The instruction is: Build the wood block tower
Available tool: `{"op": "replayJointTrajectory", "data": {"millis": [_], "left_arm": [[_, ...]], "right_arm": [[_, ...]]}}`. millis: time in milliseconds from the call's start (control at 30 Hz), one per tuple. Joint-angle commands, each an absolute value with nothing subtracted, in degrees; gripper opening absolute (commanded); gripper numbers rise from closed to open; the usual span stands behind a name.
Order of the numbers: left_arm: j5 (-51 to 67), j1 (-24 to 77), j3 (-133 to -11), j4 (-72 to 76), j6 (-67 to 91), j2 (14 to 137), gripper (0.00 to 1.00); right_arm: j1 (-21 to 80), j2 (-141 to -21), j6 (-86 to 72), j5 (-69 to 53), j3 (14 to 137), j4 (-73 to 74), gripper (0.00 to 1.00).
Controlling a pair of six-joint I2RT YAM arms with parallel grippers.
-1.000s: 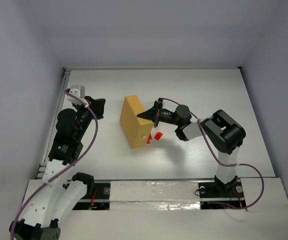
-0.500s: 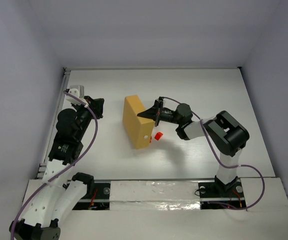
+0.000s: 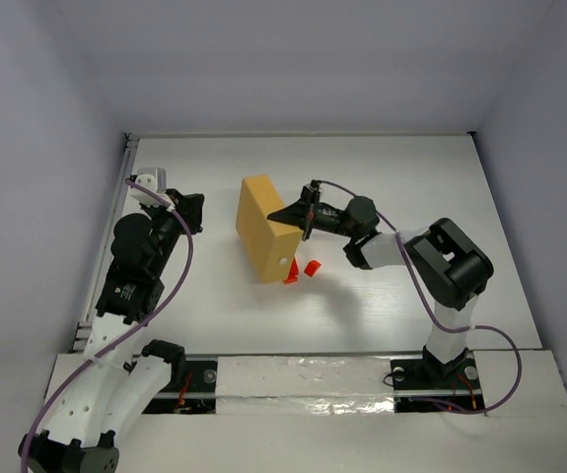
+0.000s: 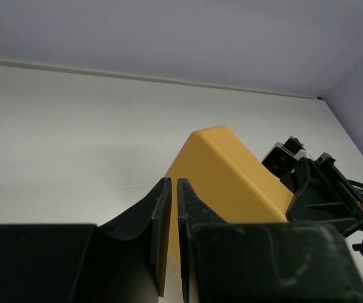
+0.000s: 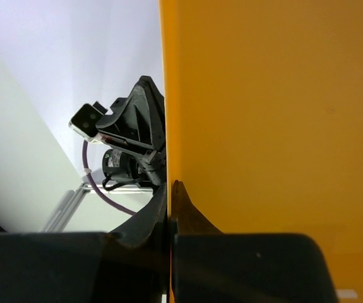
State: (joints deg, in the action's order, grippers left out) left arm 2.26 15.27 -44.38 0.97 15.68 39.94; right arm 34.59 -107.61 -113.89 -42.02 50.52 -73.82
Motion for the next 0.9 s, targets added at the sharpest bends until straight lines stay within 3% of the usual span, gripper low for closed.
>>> {"op": "replayJointTrajectory", "data": {"millis": [0, 67, 333, 467, 567, 633, 667, 733, 867], "left_arm": [[2.2, 14.9, -44.3, 3.3, 15.2, 39.8, 0.07], [2.1, 14.9, -44.9, 2.6, 15.0, 40.3, 0.06], [1.5, 14.9, -44.7, 2.8, 14.9, 39.5, 0.07], [2.0, 14.9, -44.6, 2.5, 14.9, 38.9, 0.07], [1.9, 14.9, -44.5, 2.9, 14.9, 37.7, 0.08], [2.4, 14.9, -44.6, 2.9, 15.1, 37.4, 0.08], [3.0, 14.9, -44.6, 3.0, 15.3, 37.0, 0.08], [3.7, 14.9, -44.7, 3.2, 15.4, 36.8, 0.08], [5.4, 14.9, -44.6, 3.7, 16.2, 35.3, 0.08]], "right_arm": [[35.0, -107.8, -115.4, -41.5, 54.8, -103.2, 0.0], [35.0, -110.9, -118.7, -41.7, 57.2, -104.1, 0.0], [32.0, -101.9, -112.7, -46.8, 55.7, -102.0, 0.0], [27.6, -95.9, -100.7, -50.2, 53.3, -88.5, 0.0], [22.8, -88.4, -81.9, -51.3, 52.2, -65.9, 0.0], [21.1, -83.9, -66.9, -46.3, 56.1, -38.0, 0.0], [21.1, -80.5, -48.5, -41.0, 59.2, -13.3, 0.0], [21.1, -79.3, -36.1, -22.1, 64.7, 0.7, 0.0], [20.0, -82.0, -22.5, 1.5, 70.6, 16.9, 0.0]]}}
